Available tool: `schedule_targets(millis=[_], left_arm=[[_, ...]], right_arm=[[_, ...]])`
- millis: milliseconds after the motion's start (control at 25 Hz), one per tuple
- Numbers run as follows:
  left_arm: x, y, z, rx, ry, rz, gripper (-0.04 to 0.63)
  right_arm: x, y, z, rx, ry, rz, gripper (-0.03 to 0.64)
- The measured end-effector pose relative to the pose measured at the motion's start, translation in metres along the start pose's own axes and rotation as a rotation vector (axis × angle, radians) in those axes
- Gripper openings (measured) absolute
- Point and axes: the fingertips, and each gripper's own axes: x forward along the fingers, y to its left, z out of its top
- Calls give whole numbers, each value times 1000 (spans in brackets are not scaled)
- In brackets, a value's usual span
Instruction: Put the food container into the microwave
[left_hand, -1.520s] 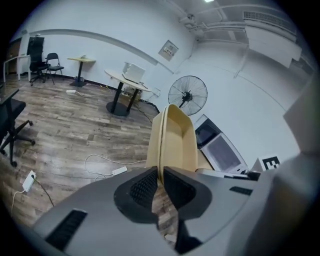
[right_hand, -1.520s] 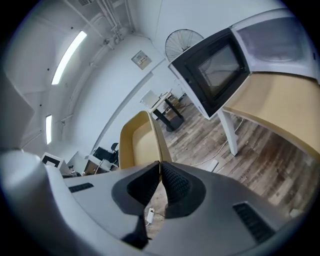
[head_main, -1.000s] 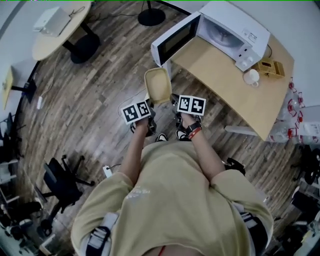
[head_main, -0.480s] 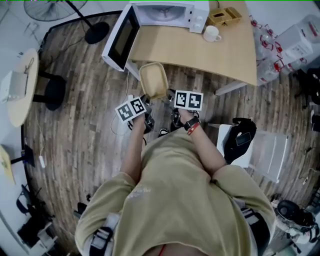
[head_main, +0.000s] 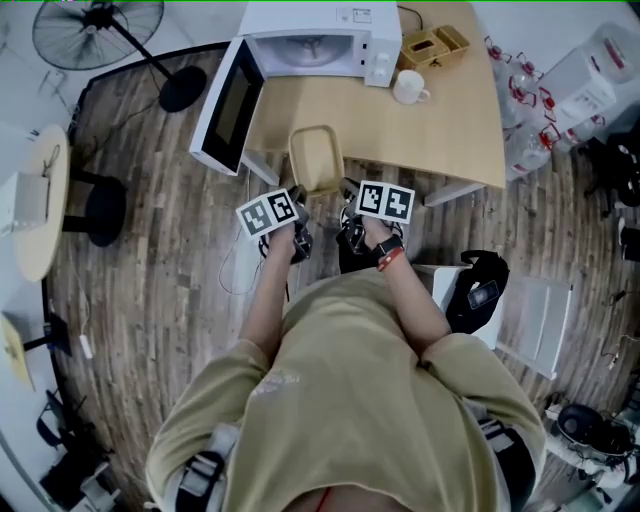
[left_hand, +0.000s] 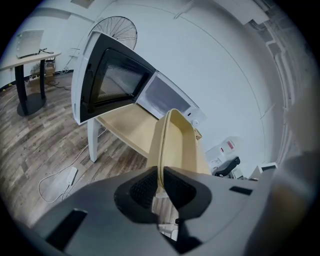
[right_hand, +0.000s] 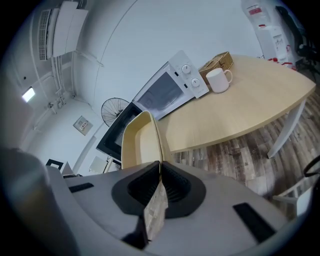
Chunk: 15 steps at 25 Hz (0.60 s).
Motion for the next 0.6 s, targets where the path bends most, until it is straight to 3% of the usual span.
schedule_targets(millis=[320, 600], left_arm=[[48, 1, 78, -20, -1, 18, 54], [94, 0, 120, -82, 1, 26, 52]], right_arm=[[58, 2, 72, 25, -2, 35, 37], [93, -12, 119, 66, 2, 30, 37]])
